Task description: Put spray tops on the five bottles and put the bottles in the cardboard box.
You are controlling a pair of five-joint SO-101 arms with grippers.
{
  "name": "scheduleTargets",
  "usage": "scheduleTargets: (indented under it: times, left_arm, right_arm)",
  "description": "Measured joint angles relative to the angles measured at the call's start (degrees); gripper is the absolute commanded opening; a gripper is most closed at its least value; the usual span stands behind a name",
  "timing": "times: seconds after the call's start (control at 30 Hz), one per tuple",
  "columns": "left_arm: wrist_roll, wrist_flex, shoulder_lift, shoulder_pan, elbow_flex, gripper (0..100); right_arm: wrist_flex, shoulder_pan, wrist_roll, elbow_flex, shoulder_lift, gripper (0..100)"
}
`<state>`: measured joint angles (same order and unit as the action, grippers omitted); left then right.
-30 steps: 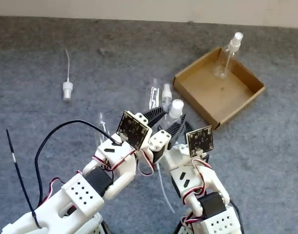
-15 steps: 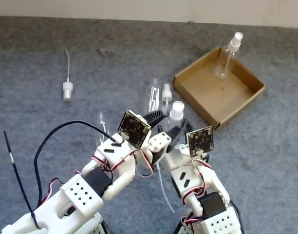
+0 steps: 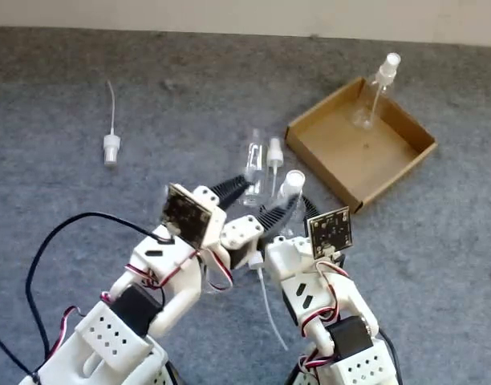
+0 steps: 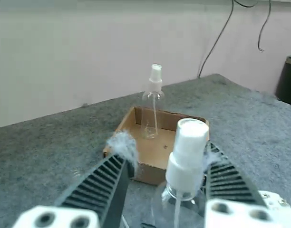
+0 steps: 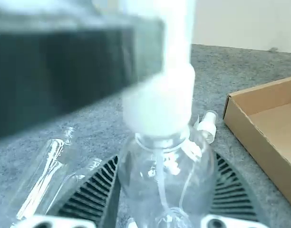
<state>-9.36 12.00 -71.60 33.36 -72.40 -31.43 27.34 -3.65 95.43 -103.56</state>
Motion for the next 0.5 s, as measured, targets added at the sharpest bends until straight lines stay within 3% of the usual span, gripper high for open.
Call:
scheduleTargets:
  times: [0.5]
  left_arm:
    - [0.0,0.0,-0.8,-2.4,0.0,20]
  right_arm:
    - [0.0,0.0,0.0,0.0,0.0,19.9]
